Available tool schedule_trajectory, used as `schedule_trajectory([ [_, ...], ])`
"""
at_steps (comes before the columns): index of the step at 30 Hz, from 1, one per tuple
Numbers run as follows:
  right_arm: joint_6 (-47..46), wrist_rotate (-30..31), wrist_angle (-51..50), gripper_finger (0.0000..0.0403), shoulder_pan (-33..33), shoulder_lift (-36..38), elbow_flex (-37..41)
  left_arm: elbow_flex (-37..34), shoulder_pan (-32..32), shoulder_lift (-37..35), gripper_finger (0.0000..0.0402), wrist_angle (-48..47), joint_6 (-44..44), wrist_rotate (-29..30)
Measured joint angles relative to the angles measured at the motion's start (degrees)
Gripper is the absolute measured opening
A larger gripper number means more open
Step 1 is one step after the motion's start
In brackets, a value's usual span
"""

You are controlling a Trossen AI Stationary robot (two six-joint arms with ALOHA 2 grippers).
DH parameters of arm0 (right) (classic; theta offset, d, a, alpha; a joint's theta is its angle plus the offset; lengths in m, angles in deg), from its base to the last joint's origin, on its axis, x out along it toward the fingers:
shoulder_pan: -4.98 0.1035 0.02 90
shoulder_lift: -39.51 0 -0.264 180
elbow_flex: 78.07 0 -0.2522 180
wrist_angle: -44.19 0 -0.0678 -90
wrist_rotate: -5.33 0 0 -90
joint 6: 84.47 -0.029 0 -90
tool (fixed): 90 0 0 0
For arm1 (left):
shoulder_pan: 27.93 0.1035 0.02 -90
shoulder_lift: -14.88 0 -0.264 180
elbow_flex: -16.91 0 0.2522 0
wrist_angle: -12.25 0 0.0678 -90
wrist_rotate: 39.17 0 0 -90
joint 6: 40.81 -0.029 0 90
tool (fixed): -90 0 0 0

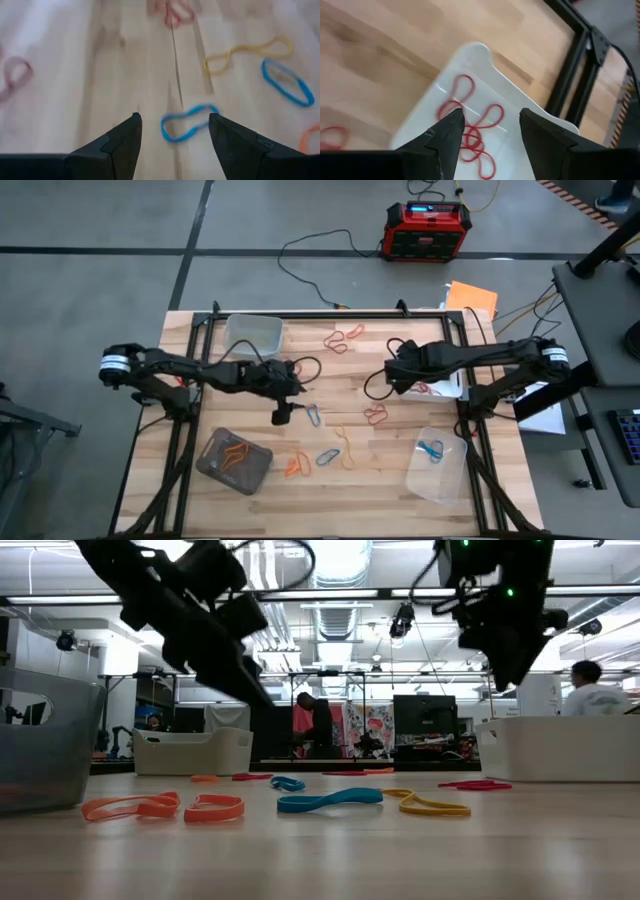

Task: Sort rubber bands into baskets
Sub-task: Put the blue rubber band into the transparent bin

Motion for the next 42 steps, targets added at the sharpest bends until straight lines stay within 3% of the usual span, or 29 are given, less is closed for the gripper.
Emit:
schedule_trajectory([
  [13, 2.65, 0.11, 7.57, 0.0187, 11.52, 0.02, -5.68, 1.78, -0.58, 10.82, 0.0204, -0.54, 3.60, 0.12],
  [24, 2.56, 0.54, 9.17, 0.0187, 14.18, 0.02, -5.66, 6.30, -0.48, 19.56, 0.0176, 0.31, 3.34, 0.30],
  [30, 2.58, 2.46, 9.71, 0.0187, 14.16, 0.02, -5.57, 6.23, -0.47, 19.69, 0.0120, 0.33, 3.12, 0.35],
  [36, 3.14, 5.28, 11.39, 0.0187, 14.59, -0.09, -5.21, 6.18, -0.51, 19.56, 0.0016, 0.23, 1.48, 0.07],
  [42, 9.34, 5.90, 22.89, 0.0187, 15.96, -0.83, -1.33, 6.08, -0.51, 18.87, 0.0003, 0.48, 0.83, 0.25],
])
